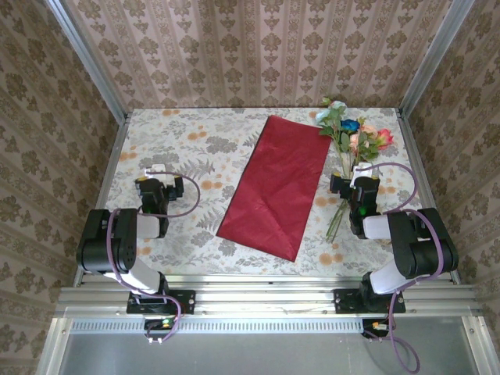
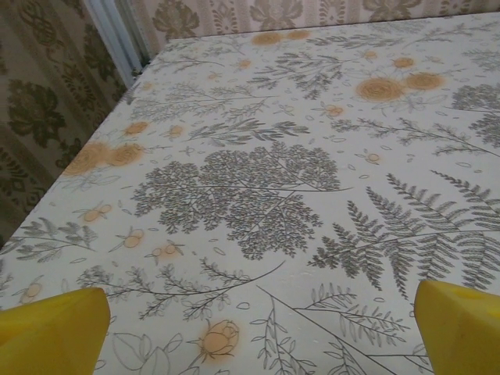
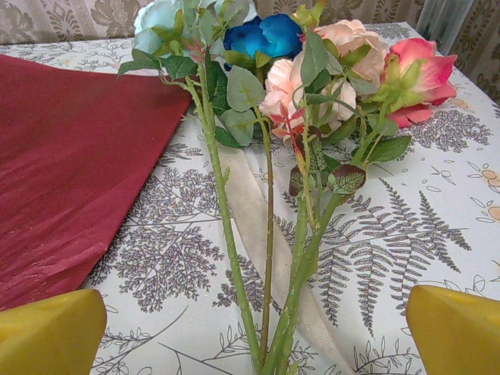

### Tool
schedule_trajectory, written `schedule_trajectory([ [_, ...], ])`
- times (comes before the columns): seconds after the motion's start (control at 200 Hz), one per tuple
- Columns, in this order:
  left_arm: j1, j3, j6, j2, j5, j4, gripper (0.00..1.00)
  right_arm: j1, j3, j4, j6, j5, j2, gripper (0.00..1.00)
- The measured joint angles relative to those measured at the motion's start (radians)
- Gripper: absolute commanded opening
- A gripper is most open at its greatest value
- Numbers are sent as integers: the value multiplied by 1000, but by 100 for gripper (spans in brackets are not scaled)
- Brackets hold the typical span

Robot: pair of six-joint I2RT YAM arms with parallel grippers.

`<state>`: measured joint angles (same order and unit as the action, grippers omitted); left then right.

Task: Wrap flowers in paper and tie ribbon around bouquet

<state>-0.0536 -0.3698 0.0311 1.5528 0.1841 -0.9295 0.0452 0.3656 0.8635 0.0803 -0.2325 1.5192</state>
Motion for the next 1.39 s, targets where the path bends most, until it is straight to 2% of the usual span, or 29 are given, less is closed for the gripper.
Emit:
schedule_trajectory([
  [0.095, -84, 16, 38, -54, 138, 13, 100, 46, 4, -73, -21, -74, -68, 100],
  [0.205, -212, -24, 76, -194, 257, 117, 100, 154, 122, -332, -41, -164, -272, 100],
  [0.265, -239, -129, 36, -266, 322, 245, 100, 201, 290, -523, -3, -190, -369, 100],
  [0.325, -233, -327, -126, -310, 354, 509, 100, 211, 497, -708, 88, -167, -414, 100],
  [0.36, -212, -442, -226, -321, 324, 616, 100, 208, 607, -792, 171, -161, -431, 100],
  [0.415, -138, -557, -383, -332, 188, 678, 100, 177, 700, -875, 298, -108, -462, 100],
  [0.485, -48, -640, -528, -320, 56, 765, 99, 133, 711, -961, 409, -17, -499, 86],
  [0.53, -39, -700, -581, -283, 11, 854, 92, 150, 718, -1064, 459, -2, -483, 73],
  [0.595, -110, -797, -610, -187, -53, 991, 80, 247, 734, -1215, 499, 8, -407, 58],
  [0.635, -174, -840, -621, -120, -102, 1054, 68, 314, 741, -1285, 518, 34, -345, 50],
  [0.74, -339, -887, -644, 54, -269, 1175, 30, 438, 721, -1411, 555, 135, -175, 39],
  [0.785, -391, -890, -659, 122, -336, 1211, 20, 457, 704, -1442, 573, 177, -118, 35],
  [0.88, -452, -906, -680, 256, -444, 1281, 15, 459, 692, -1480, 606, 237, -2, 32],
  [1.01, -472, -946, -699, 379, -527, 1332, 11, 447, 718, -1495, 631, 275, 151, 28],
  [1.13, -468, -947, -724, 414, -573, 1335, 7, 431, 801, -1511, 628, 294, 294, 21],
  [1.225, -463, -940, -736, 418, -589, 1332, 7, 423, 860, -1519, 626, 297, 361, 23],
  [1.395, -436, -874, -756, 415, -615, 1300, 7, 414, 919, -1531, 599, 297, 387, 25],
])
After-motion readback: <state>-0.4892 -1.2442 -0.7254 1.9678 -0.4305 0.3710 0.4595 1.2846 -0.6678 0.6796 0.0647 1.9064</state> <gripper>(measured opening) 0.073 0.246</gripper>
